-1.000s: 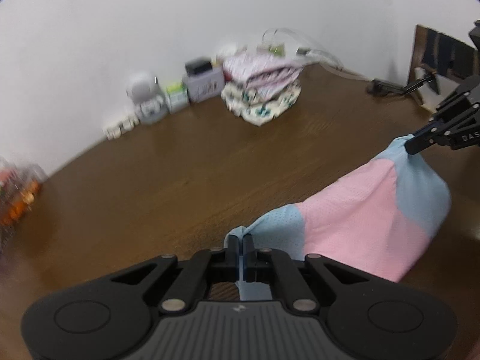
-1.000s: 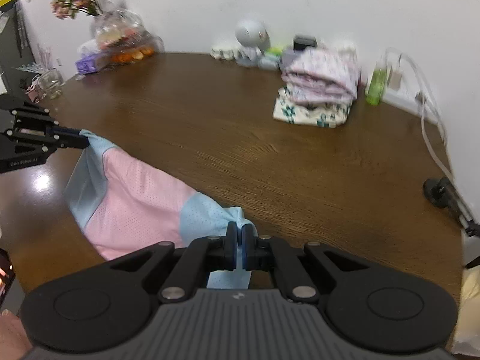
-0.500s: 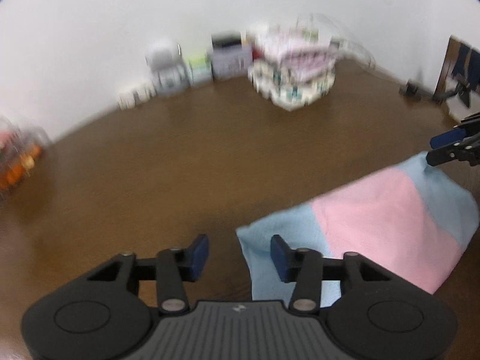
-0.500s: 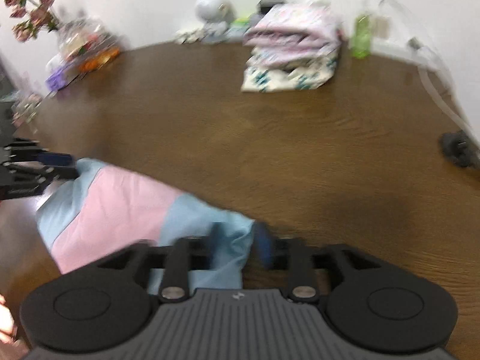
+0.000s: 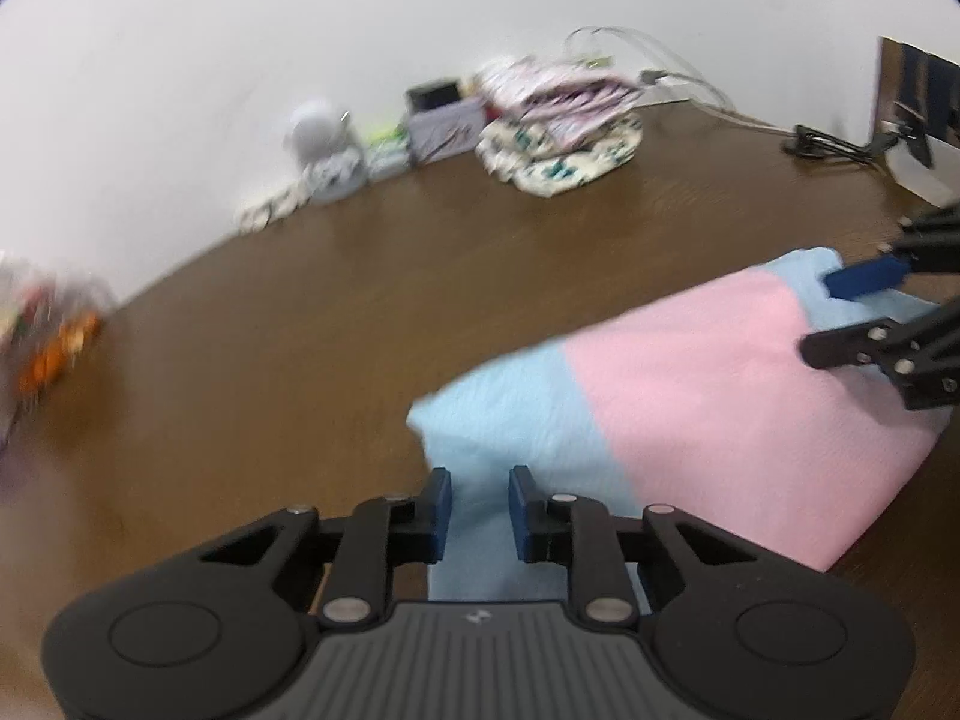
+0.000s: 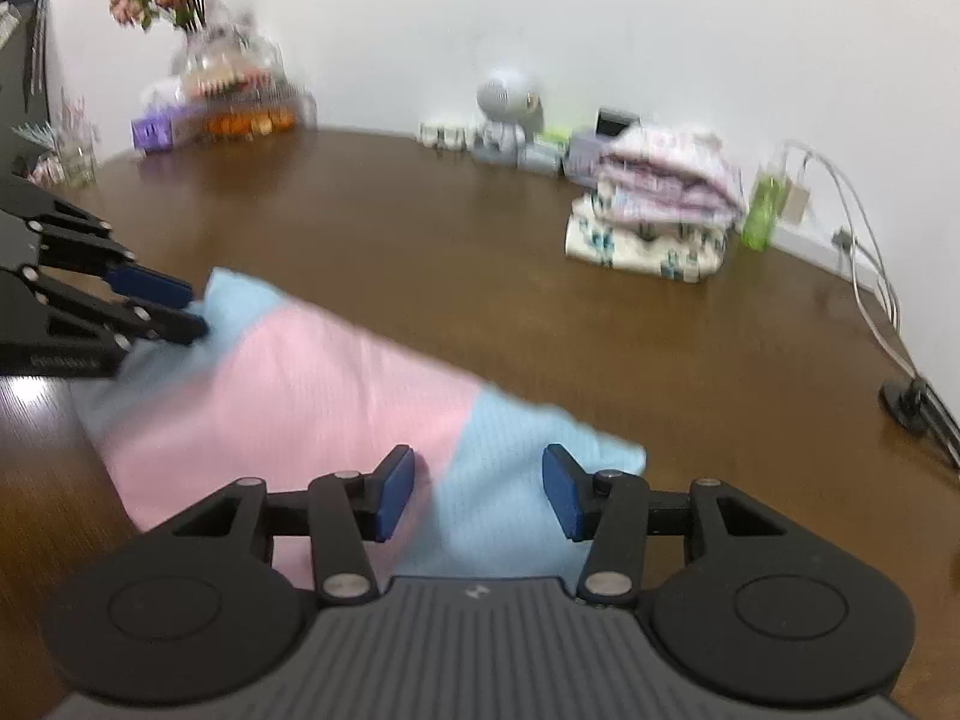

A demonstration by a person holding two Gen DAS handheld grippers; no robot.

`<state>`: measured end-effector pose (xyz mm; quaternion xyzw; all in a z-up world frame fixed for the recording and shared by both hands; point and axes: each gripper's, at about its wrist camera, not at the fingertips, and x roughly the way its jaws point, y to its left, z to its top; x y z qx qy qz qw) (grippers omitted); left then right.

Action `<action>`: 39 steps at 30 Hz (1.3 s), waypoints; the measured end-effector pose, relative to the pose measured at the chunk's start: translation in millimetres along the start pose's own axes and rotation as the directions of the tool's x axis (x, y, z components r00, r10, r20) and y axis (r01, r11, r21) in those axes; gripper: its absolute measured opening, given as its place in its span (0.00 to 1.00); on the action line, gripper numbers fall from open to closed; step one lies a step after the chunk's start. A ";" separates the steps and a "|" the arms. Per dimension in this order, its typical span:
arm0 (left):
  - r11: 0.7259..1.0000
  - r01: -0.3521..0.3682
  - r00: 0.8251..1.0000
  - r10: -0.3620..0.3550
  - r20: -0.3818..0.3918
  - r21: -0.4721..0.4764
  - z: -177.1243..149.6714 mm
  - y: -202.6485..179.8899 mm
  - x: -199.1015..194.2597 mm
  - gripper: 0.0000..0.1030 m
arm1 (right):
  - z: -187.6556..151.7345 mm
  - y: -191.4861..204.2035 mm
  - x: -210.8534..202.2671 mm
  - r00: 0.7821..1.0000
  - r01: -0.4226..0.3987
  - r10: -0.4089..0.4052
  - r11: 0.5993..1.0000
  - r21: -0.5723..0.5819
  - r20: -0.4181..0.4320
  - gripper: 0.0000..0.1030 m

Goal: Fold clothes
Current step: 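Lay the folded garment down and open both grippers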

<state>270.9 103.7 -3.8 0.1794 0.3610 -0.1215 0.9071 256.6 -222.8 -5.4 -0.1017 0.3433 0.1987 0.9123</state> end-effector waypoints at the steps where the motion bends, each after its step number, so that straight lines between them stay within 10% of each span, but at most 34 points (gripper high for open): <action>1: 1.000 -0.005 1.000 0.005 0.001 -0.014 -3.7 2.7 0.6 0.19 | -1.7 -0.2 -0.2 1.000 0.002 -0.002 1.000 0.004 -0.003 0.47; 20: 0.999 -0.006 0.999 0.008 0.051 -0.039 -51.8 -37.2 -45.6 0.14 | -51.2 5.6 -50.6 1.000 -0.010 0.010 0.999 0.054 0.003 0.65; 22: 0.998 -0.025 0.997 0.029 0.068 -0.059 -53.5 -38.4 -53.2 0.24 | -56.1 6.5 -55.2 1.000 0.001 -0.002 0.998 0.068 0.011 0.76; 27: 0.983 -0.060 0.985 0.087 0.148 -0.176 -58.5 -35.0 -85.3 0.93 | -65.9 0.9 -91.0 0.993 0.003 -0.022 0.986 0.167 0.113 1.00; 39: 0.945 -0.010 0.972 0.086 0.219 -0.328 -97.8 -66.7 -150.4 1.00 | -82.9 3.2 -140.4 0.985 0.118 -0.148 0.955 0.271 0.091 1.00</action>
